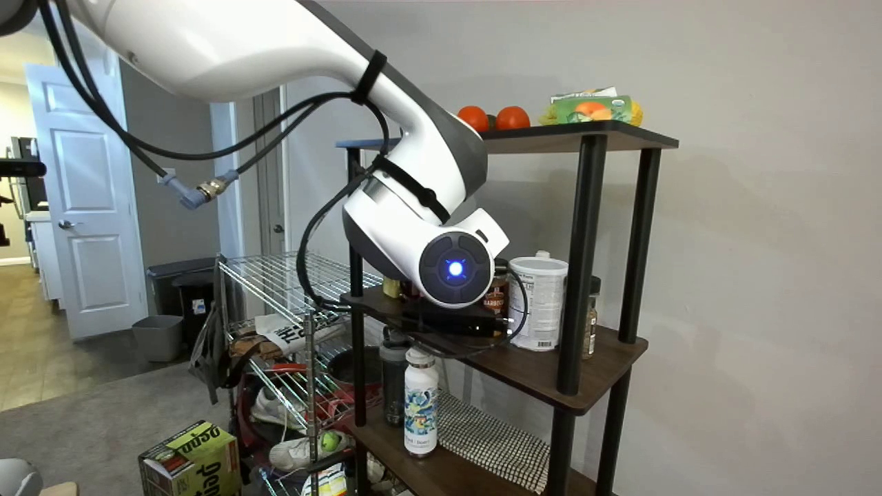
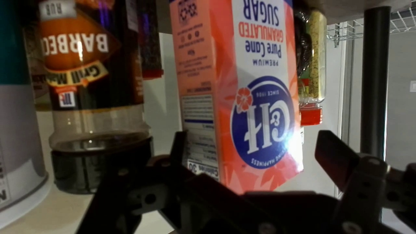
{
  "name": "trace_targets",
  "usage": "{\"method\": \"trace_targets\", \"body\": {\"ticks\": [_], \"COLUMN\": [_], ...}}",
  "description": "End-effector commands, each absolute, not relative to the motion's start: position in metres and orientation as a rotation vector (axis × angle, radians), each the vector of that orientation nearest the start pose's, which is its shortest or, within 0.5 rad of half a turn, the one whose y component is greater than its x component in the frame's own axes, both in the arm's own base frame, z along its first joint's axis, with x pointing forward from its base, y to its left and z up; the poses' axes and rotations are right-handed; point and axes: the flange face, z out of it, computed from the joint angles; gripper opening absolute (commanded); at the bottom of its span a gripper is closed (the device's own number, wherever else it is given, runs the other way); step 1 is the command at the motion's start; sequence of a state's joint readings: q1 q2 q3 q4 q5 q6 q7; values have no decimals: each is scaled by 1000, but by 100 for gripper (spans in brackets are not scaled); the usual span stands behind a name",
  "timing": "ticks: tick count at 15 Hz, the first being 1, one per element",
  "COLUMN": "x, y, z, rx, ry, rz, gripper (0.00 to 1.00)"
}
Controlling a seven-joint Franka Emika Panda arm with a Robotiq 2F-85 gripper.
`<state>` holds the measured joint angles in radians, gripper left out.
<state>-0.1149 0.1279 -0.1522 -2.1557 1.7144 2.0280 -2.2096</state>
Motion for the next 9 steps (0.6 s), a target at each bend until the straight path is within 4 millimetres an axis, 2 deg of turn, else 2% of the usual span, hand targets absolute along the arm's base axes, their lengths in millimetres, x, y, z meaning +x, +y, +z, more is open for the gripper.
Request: {"method": "trace_targets", "body": {"ticks": [1,9], "x": [559,558], "y": [-94,-93], "z": [373,372], "rx": [-1910,-1922], "ry": [-850,-861], "rz": [-1501,-1488], "gripper": [100,100]}}
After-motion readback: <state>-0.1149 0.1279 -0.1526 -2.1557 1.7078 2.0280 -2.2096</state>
